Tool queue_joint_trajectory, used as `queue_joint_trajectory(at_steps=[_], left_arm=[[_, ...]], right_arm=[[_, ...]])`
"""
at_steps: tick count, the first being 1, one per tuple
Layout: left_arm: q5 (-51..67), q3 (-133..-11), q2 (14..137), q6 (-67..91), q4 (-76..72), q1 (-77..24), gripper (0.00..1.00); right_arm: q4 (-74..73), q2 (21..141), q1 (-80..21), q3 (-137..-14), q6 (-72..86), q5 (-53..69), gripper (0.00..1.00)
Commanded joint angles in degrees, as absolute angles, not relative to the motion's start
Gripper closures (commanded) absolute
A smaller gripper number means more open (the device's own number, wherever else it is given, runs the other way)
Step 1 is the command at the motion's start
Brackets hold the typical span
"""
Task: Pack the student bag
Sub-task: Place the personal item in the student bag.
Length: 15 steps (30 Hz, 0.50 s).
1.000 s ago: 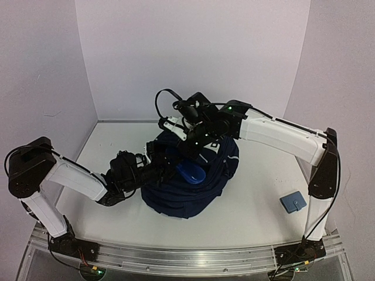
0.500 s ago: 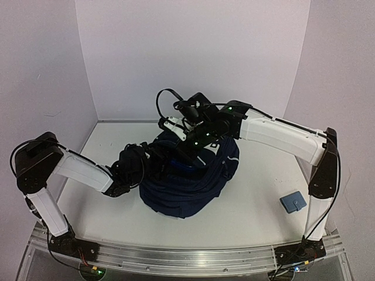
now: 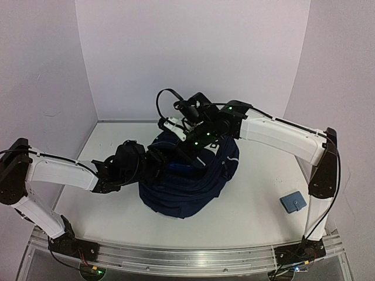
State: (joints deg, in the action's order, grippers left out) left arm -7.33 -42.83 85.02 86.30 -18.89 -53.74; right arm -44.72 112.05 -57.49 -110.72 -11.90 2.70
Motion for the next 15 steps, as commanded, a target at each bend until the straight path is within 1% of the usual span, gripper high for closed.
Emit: queue_joint_trajectory(at_steps=[1, 4, 6, 10, 15], left_arm=[[-7.8, -44.4, 84.8, 86.7, -16.2, -53.8, 0.47], [-8.8, -45.0, 86.0, 85.4, -17.1, -53.8, 0.59], [-9.0, -46.9, 87.4, 83.1, -17.4, -53.6, 0.64], [-5.9, -52.4, 92.0, 78.9, -19.2, -53.1, 0.66], [3.8, -54.7, 98.1, 81.1, -27.2, -48.4, 0.66]], right_arm=[[-39.8, 108.0, -58.3, -112.7, -11.7, 7.7, 1.0], [-40.0, 107.8, -58.3, -112.4, -11.6, 8.4, 1.0], [-40.3, 107.5, -58.3, -112.1, -11.6, 8.9, 1.0], [-40.6, 106.7, -58.3, -111.0, -11.4, 9.5, 1.0], [-40.8, 105.6, -58.2, -109.1, -11.3, 9.2, 1.0]])
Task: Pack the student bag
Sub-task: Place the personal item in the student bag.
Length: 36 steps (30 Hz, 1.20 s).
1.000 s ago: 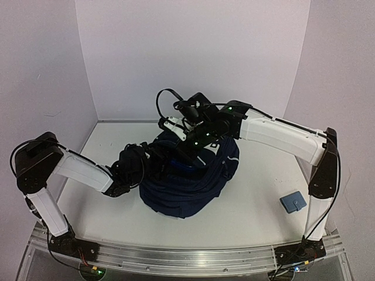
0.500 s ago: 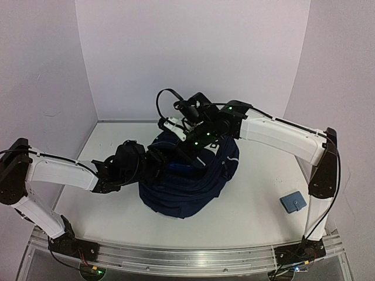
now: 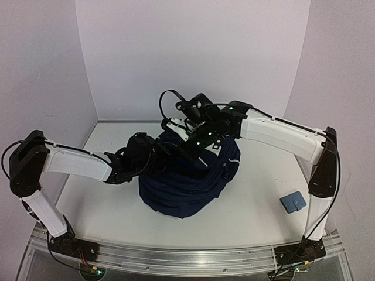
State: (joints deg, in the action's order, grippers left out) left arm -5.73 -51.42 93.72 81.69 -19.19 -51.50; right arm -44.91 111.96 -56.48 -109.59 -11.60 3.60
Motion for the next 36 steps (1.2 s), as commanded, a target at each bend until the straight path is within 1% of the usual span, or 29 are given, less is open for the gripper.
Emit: queue_joint_trajectory(at_steps=[1, 2, 3, 5, 9, 13, 17, 19, 21, 24, 27, 29, 30, 32, 36], left_arm=[[4.9, -54.8, 98.3, 80.9, -28.0, -48.0, 0.65], [5.7, -55.1, 98.1, 79.8, -27.8, -48.0, 0.63], [6.3, -55.4, 97.4, 78.0, -26.1, -48.1, 0.59], [8.0, -55.0, 95.1, 74.2, -23.0, -48.3, 0.46], [10.0, -49.3, 87.3, 67.8, -21.1, -49.0, 0.25], [9.5, -44.9, 78.5, 62.2, -16.7, -49.8, 0.13], [5.6, -40.9, 69.2, 57.3, -11.3, -49.7, 0.01], [3.6, -41.2, 66.1, 53.2, -6.9, -49.2, 0.0], [2.8, -43.4, 65.6, 48.7, -1.1, -47.9, 0.0], [6.1, -46.7, 67.7, 44.5, 4.2, -43.9, 0.0], [9.0, -47.7, 70.2, 42.4, 4.0, -40.1, 0.0], [12.6, -47.2, 72.0, 42.3, 0.5, -37.7, 0.0], [15.2, -46.8, 72.9, 42.2, -3.0, -36.4, 0.01], [19.3, -47.7, 75.5, 40.1, -6.1, -35.2, 0.02], [25.9, -54.3, 81.6, 30.4, -2.4, -35.0, 0.06]], right_arm=[[-40.9, 105.4, -58.2, -108.7, -11.5, 8.9, 1.0], [-41.0, 105.1, -58.0, -108.2, -11.6, 8.5, 1.0], [-41.2, 104.8, -57.7, -107.6, -11.8, 8.2, 1.0], [-41.3, 104.4, -56.6, -106.3, -11.9, 8.4, 1.0], [-41.5, 102.8, -53.5, -101.7, -11.9, 10.3, 1.0], [-41.6, 100.4, -50.0, -97.1, -12.3, 12.3, 1.0], [-43.0, 96.9, -47.2, -92.8, -16.7, 11.9, 1.0], [-44.2, 95.5, -46.5, -91.5, -19.5, 10.8, 1.0], [-45.8, 94.9, -46.3, -90.9, -22.8, 8.8, 1.0], [-47.6, 95.1, -46.3, -89.5, -29.3, 5.2, 0.99], [-48.4, 95.8, -46.3, -86.6, -35.1, 1.5, 0.97], [-50.0, 96.2, -46.3, -86.0, -37.2, 1.7, 0.95], [-51.2, 96.4, -46.3, -86.4, -37.4, 3.0, 0.92], [-54.3, 97.6, -46.3, -89.2, -36.5, 6.8, 0.83], [-58.7, 100.2, -46.4, -95.1, -33.7, 12.9, 0.6]])
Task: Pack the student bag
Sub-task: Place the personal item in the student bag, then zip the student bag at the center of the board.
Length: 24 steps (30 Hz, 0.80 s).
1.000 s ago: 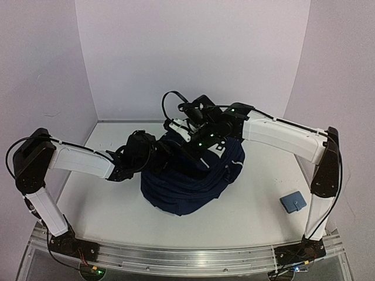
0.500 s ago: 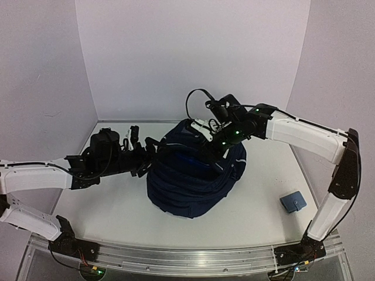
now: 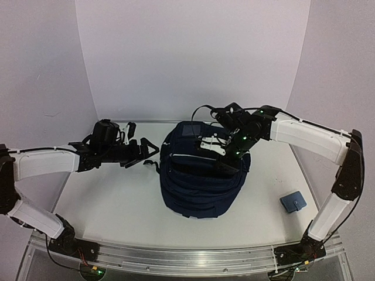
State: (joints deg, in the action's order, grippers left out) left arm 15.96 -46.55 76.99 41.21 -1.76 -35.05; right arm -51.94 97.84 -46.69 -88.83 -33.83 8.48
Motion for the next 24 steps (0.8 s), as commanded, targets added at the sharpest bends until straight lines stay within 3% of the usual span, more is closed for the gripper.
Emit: queue_joint_trajectory(at_steps=[1, 5, 9, 14, 18, 24], left_arm=[[27.5, -55.5, 83.3, 28.2, -1.8, -34.9, 0.06], [35.1, -59.4, 88.2, 18.8, 0.7, -34.6, 0.06], [38.7, -61.0, 88.9, 10.8, 2.9, -33.5, 0.06], [44.7, -58.6, 88.0, 5.1, -1.6, -30.4, 0.08], [44.9, -62.0, 92.2, -2.5, 4.3, -30.2, 0.12], [50.0, -64.5, 97.4, -11.8, 4.3, -28.6, 0.18]], right_arm=[[-59.2, 100.6, -46.4, -96.1, -33.0, 13.8, 0.56], [-59.5, 101.3, -46.4, -100.2, -30.2, 18.7, 0.42], [-59.3, 104.1, -46.4, -103.7, -27.7, 20.6, 0.41], [-57.4, 108.7, -46.4, -104.7, -26.3, 18.2, 0.53], [-56.7, 111.8, -46.4, -104.3, -25.2, 14.3, 0.66], [-55.5, 112.2, -46.4, -101.0, -24.6, 12.7, 0.66]])
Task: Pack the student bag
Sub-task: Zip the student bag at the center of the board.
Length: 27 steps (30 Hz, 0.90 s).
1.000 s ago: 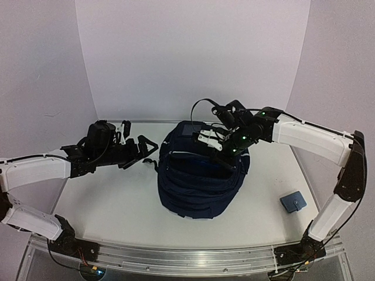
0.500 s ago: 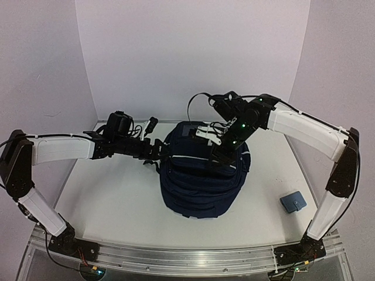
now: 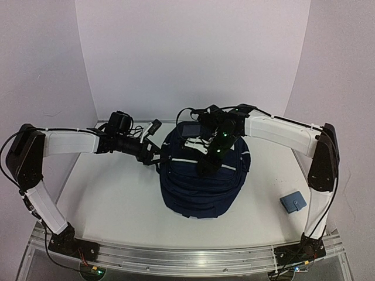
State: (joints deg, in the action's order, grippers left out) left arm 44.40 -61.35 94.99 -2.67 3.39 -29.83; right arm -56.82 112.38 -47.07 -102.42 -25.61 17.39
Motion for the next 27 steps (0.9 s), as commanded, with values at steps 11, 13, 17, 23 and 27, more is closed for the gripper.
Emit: queue_joint_trajectory(at_steps=[11, 13, 17, 23, 27], left_arm=[[54.1, -71.7, 106.3, -20.6, 11.7, -28.4, 0.29], [54.3, -72.7, 107.7, -21.4, 12.9, -28.4, 0.31], [54.3, -72.0, 107.9, -21.7, 12.9, -28.5, 0.43], [49.2, -66.0, 102.8, -18.8, 8.4, -31.3, 0.73], [44.6, -62.6, 98.5, -17.4, 7.8, -33.2, 0.88]], right_arm=[[-54.1, 111.6, -46.3, -98.5, -24.1, 12.1, 0.67], [-54.1, 111.6, -46.2, -98.6, -24.0, 12.0, 0.67], [-54.1, 111.9, -46.2, -98.8, -23.9, 12.1, 0.67], [-54.0, 112.7, -46.1, -99.4, -23.3, 12.3, 0.67], [-53.9, 113.0, -46.2, -99.8, -22.8, 12.0, 0.67]])
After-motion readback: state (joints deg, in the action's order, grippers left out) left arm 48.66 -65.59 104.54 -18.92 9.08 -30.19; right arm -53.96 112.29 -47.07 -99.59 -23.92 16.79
